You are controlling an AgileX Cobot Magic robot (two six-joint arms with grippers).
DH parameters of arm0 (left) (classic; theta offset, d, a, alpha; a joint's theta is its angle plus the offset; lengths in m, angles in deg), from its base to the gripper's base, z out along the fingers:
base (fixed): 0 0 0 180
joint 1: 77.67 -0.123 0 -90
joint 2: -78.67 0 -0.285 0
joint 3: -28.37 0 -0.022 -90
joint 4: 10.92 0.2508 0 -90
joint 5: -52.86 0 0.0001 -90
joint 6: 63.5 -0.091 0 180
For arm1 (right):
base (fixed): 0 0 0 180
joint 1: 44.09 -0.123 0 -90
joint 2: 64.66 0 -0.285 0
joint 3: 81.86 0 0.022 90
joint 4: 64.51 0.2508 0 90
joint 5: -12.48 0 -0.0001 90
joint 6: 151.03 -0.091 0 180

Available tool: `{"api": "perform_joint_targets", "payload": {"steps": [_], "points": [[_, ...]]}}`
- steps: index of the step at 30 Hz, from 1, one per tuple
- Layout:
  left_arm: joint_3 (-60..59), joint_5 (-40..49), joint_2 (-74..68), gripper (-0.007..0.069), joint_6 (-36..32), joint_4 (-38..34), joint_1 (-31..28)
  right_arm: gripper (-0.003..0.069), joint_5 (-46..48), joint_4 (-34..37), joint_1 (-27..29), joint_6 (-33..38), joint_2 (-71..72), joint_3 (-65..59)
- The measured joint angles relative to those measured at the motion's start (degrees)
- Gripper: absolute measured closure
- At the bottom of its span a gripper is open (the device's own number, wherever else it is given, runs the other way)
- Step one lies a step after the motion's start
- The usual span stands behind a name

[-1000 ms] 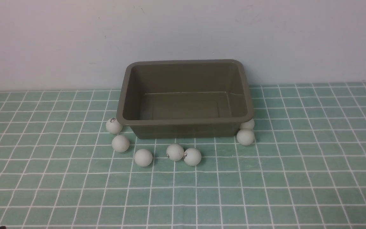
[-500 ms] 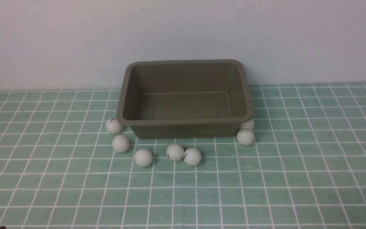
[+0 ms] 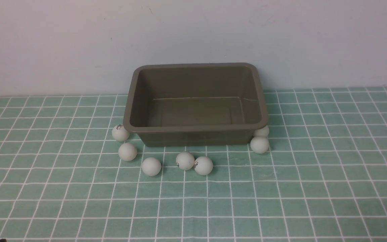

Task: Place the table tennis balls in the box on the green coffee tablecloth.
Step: 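Reach for and grasp a ping pong ball on the table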

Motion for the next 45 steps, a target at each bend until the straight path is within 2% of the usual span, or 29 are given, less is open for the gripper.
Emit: {"api": "perform_joint_targets", "payload": {"steps": [16,23,28,30,35,45], "points": [[0.00,0.00,0.00,0.0125,0.00,0.00,0.00,0.0274,-1.71,0.69,0.00,-0.50,0.00,0.14],[0.00,0.00,0.00,0.0125,0.00,0.00,0.00,0.0274,-3.65,1.05,0.00,-1.51,0.00,12.34],[0.00,0.00,0.00,0.0125,0.00,0.00,0.00,0.0274,3.55,1.05,0.00,-1.51,0.00,25.35],[0.00,0.00,0.00,0.0125,0.00,0.00,0.00,0.0274,11.67,1.05,0.00,-1.51,0.00,31.95],[0.00,0.00,0.00,0.0125,0.00,0.00,0.00,0.0274,19.33,1.05,0.00,-1.53,0.12,36.24],[0.00,0.00,0.00,0.0125,0.00,0.00,0.00,0.0274,21.17,1.30,0.00,-1.53,0.12,36.29]]}}
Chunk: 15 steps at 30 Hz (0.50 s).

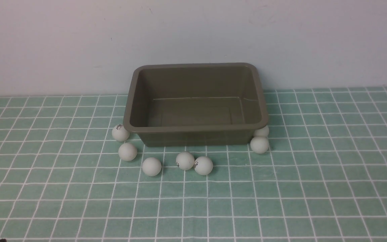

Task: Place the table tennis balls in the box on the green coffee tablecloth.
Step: 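Reach for and grasp a ping pong ball on the table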

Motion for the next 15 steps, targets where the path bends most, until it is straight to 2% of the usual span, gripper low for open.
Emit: {"api": "perform_joint_targets", "payload": {"steps": [10,15], "points": [[-0.07,-0.83,0.00,0.0125,0.35,-0.29,0.00,0.0274,-0.05,0.00,0.00,-0.05,0.00,0.00],[-0.21,-7.90,0.00,0.0125,6.19,-9.44,0.00,0.0274,1.24,2.40,0.00,-0.05,0.00,0.00]]}}
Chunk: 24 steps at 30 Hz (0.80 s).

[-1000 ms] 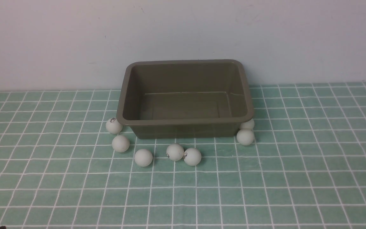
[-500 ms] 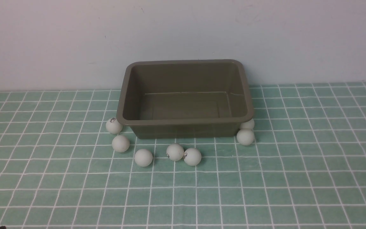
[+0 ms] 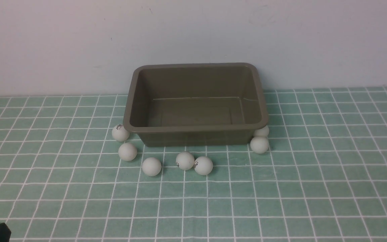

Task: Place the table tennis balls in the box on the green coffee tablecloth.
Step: 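Reach for and grasp a ping pong ball on the table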

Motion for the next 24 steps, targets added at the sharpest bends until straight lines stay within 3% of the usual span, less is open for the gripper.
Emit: {"api": "perform_joint_targets", "payload": {"steps": [5,13,24], "points": [[0.00,-3.58,0.00,0.0125,1.88,-5.84,0.00,0.0274,1.01,3.98,0.00,0.00,0.00,0.00],[0.00,-6.70,0.00,0.0125,2.19,-6.24,0.00,0.0274,3.70,5.92,0.00,0.36,0.00,0.00],[0.00,-9.04,0.00,0.0125,6.03,-7.84,0.00,0.0274,4.48,6.64,0.00,6.13,0.00,0.00]]}}
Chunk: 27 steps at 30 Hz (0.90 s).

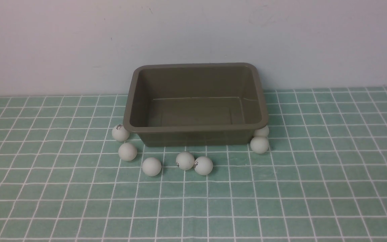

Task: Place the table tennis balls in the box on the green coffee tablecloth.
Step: 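Reach for and grasp a ping pong ball on the table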

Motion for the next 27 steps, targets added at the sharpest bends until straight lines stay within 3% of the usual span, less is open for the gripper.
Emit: {"api": "perform_joint_targets", "payload": {"steps": [13,17,20,27], "points": [[0.00,-0.21,0.00,0.0125,2.89,-1.34,0.00,0.0274,0.02,2.15,0.00,2.78,0.00,0.00],[0.75,3.96,0.00,0.0125,2.91,-1.36,0.09,0.0274,0.16,2.63,0.00,3.25,0.00,0.00],[4.91,9.86,0.00,0.0125,1.51,-2.81,0.09,0.0274,0.97,4.87,0.00,6.45,0.00,0.00],[13.40,12.07,0.00,0.0125,-2.64,-11.85,0.09,0.0274,1.34,13.22,0.00,16.01,-1.35,0.00]]}}
